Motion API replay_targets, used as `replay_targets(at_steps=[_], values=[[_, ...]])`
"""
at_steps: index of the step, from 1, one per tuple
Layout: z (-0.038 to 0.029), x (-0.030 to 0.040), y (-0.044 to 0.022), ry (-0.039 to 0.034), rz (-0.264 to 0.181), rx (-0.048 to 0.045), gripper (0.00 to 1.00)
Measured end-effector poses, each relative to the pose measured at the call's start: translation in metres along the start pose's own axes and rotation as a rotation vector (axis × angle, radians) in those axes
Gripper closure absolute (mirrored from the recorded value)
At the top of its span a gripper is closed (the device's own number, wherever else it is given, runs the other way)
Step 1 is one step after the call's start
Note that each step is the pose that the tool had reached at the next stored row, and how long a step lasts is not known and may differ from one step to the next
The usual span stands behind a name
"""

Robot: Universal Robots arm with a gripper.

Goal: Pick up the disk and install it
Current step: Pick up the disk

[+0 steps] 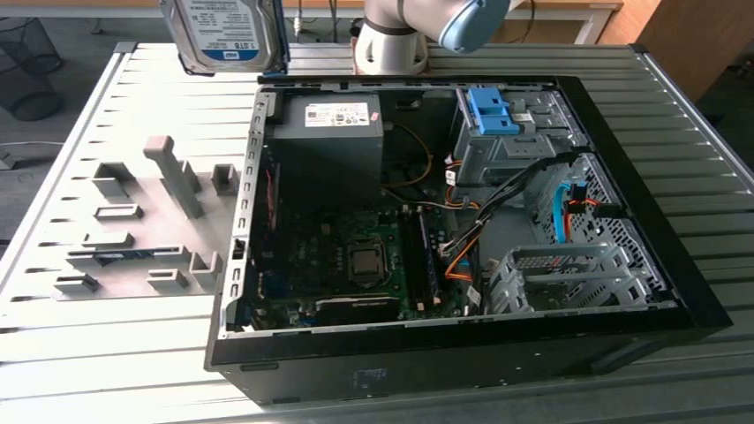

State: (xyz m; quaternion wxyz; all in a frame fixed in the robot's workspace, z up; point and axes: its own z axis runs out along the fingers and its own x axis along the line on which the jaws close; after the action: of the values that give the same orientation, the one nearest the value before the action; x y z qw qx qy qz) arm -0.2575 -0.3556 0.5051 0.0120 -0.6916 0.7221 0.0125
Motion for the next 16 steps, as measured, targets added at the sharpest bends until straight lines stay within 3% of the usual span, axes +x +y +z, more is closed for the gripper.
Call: replay_targets(at_steps=[5,16], values=[[0.0,-0.0002,-0.0044,0.0,0.0,0.0,0.63],[0.0,0.0001,-0.0047,-0.0001,0.0,0.0,0.63]])
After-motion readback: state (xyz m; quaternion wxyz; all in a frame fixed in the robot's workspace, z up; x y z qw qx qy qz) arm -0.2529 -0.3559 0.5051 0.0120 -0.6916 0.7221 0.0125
